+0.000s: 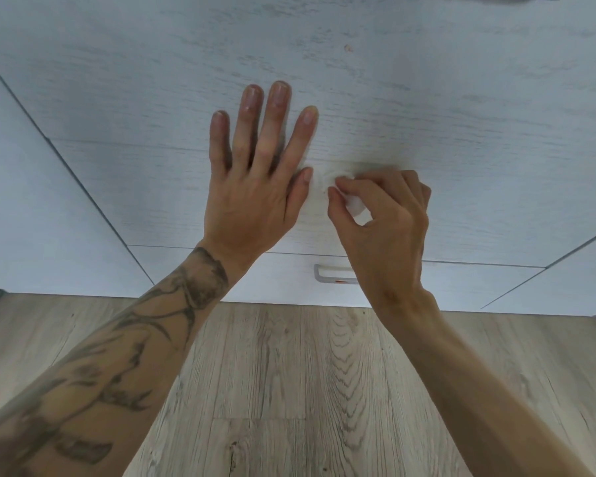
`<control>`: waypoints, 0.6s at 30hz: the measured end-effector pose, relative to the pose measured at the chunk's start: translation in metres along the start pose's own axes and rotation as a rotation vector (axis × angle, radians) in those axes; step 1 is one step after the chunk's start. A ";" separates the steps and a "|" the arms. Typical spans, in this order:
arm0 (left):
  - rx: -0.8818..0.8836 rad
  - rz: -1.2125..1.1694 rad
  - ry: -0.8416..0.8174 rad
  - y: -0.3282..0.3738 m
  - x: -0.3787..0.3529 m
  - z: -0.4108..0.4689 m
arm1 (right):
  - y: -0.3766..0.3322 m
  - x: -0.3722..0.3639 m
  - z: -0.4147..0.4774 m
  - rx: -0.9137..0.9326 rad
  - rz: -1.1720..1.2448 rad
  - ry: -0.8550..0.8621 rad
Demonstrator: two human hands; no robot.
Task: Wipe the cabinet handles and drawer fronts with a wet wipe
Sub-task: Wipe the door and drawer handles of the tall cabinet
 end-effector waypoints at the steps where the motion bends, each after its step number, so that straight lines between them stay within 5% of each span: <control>1: -0.001 -0.002 0.004 0.000 0.000 0.000 | -0.001 -0.001 0.000 0.008 -0.010 0.012; 18: -0.002 -0.005 -0.007 0.001 0.001 -0.001 | -0.005 0.003 0.001 0.049 -0.073 0.070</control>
Point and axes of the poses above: each hand's wrist, its own z-axis towards the middle knuckle, its own x-axis out of the back of the hand, y = z × x, the point moved 8 cm from there along z, towards the middle knuckle, and after that the axes turned 8 degrees about y, right-handed, at the moved point
